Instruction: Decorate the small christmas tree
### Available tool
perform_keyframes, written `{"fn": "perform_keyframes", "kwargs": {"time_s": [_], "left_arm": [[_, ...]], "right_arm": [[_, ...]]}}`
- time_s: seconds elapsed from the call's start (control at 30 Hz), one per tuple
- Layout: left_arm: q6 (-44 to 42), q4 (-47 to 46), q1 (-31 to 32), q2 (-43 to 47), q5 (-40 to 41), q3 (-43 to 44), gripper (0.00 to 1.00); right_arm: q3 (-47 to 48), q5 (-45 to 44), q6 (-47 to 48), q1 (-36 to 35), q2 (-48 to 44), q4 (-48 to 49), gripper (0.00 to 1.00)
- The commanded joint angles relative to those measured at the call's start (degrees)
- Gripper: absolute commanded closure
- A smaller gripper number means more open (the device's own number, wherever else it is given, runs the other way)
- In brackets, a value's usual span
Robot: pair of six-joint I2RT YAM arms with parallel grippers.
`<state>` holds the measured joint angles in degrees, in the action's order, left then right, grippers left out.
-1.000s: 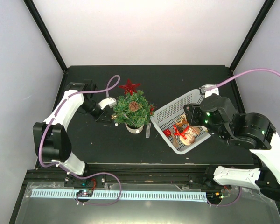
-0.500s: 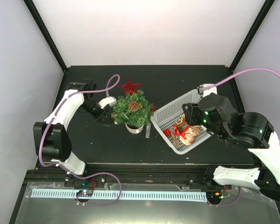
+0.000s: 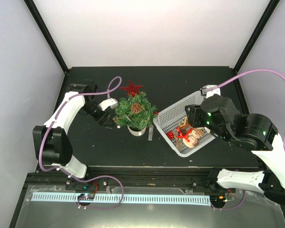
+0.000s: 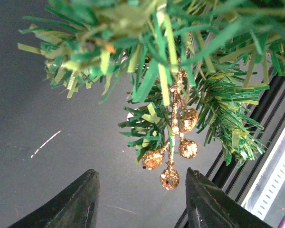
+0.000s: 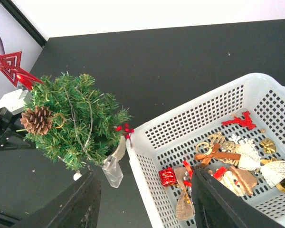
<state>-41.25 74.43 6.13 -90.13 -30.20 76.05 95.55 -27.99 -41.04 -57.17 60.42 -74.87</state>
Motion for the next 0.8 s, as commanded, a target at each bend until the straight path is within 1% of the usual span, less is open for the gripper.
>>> {"fn": "perform_keyframes", "kwargs": {"time_s": [0.0, 0.07, 0.17, 0.5, 0.6, 0.63, 0.67, 0.77], "left_arm": [[-0.5, 0.0, -0.4, 2.6, 1.2, 1.7, 0.47], [-1.3, 0.9, -1.0, 3.1, 1.0, 2.1, 0.44], [-2.2, 2.2, -1.3, 3.9, 0.6, 2.7, 0.41], [-2.7, 3.0, -1.9, 6.1, 0.6, 2.3, 0.35], [-2.6, 3.0, -2.4, 6.6, 0.9, 2.3, 0.34], [-2.6, 3.1, -2.6, 6.8, 1.0, 2.2, 0.33], [-2.6, 3.2, -2.9, 7.1, 0.9, 2.2, 0.31], [-2.8, 3.2, -4.1, 8.1, 0.6, 1.7, 0.22]], "right_arm": [[-0.1, -1.2, 0.6, 0.4, -0.5, 0.7, 0.43], [-0.1, -1.3, 0.8, 0.4, -0.5, 0.6, 0.41], [-0.5, -1.1, 1.0, 0.5, -0.6, 0.8, 0.40], [-1.1, -0.7, 1.1, 0.6, -1.1, 1.3, 0.39], [-2.3, 0.4, 1.6, 1.3, -0.6, 1.3, 0.37], [-2.8, 1.8, 2.0, 2.4, 0.1, 1.0, 0.37], [-3.2, 5.2, 2.9, 4.2, 1.2, 0.8, 0.37], [-5.8, 16.1, 6.9, 12.8, 5.4, 0.7, 0.39]]}}
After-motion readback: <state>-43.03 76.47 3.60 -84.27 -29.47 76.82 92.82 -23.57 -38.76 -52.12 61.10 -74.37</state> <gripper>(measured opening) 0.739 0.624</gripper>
